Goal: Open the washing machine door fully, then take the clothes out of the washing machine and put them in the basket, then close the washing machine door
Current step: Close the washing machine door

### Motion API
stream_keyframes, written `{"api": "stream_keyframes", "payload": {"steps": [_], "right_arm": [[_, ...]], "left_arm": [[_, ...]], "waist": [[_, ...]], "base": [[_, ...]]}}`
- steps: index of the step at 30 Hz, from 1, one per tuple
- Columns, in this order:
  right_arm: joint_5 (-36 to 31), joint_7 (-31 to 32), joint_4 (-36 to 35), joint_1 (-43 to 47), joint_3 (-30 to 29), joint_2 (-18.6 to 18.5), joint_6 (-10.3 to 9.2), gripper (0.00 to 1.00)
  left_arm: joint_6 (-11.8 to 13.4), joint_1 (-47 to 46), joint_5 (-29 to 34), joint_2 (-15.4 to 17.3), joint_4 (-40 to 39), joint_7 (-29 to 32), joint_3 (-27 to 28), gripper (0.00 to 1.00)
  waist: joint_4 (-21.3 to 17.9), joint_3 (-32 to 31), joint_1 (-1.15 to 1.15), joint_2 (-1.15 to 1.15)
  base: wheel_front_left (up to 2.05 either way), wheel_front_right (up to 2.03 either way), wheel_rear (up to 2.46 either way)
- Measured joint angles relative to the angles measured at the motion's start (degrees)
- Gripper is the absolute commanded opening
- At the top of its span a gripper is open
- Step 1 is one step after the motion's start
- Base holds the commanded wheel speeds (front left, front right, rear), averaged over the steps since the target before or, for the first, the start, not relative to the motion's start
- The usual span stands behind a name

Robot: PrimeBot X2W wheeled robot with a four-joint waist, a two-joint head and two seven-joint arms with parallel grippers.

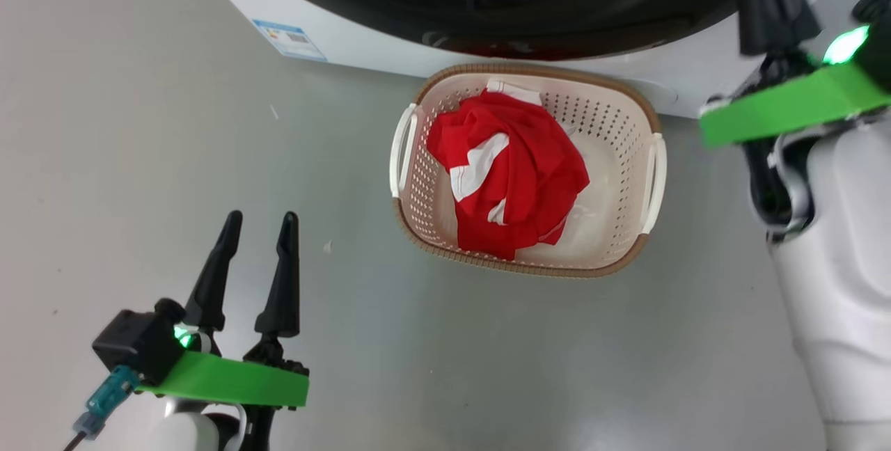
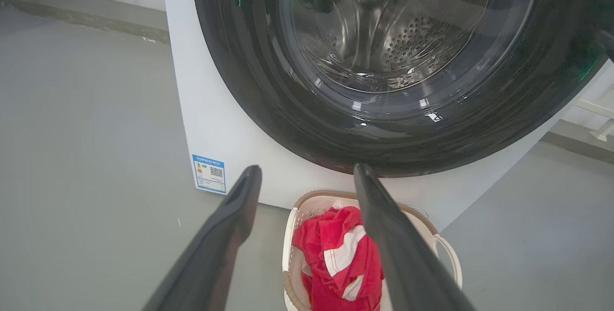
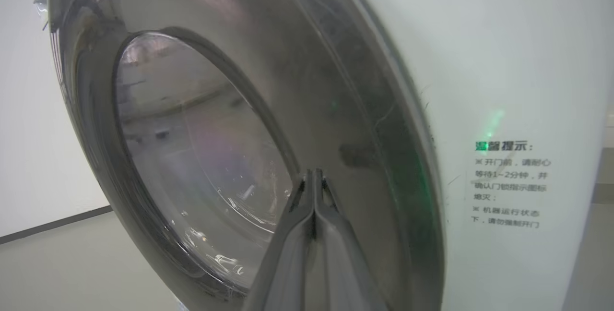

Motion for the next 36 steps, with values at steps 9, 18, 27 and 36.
{"api": "stream_keyframes", "payload": {"steps": [9,18,27,36], "right_arm": [[0.10,0.00,-0.42,10.19,3.05,-0.02,-0.01,1.00],[0.74,0.01,-1.00,19.80,5.06,-0.03,-0.01,1.00],[1.30,0.02,-2.32,27.60,4.94,0.10,-0.01,1.00],[1.52,0.07,-3.21,33.54,4.60,0.03,-0.01,1.00]], "left_arm": [[0.00,2.22,1.04,1.72,0.79,0.00,0.27,1.00],[0.00,5.32,1.46,3.54,1.82,0.00,0.75,1.00],[0.00,8.51,1.65,5.01,2.29,0.00,1.72,1.00],[0.00,10.50,1.64,6.45,2.29,0.00,2.52,1.00]], "waist": [[-1.79,-4.19,0.00,0.00],[-3.99,-8.83,0.00,0.00],[-6.41,-13.15,0.00,0.00],[-9.80,-16.39,0.00,0.00]], "base": [[0.00,0.00,0.00],[0.00,0.00,0.00],[0.00,0.00,0.00],[0.00,0.00,0.00]]}}
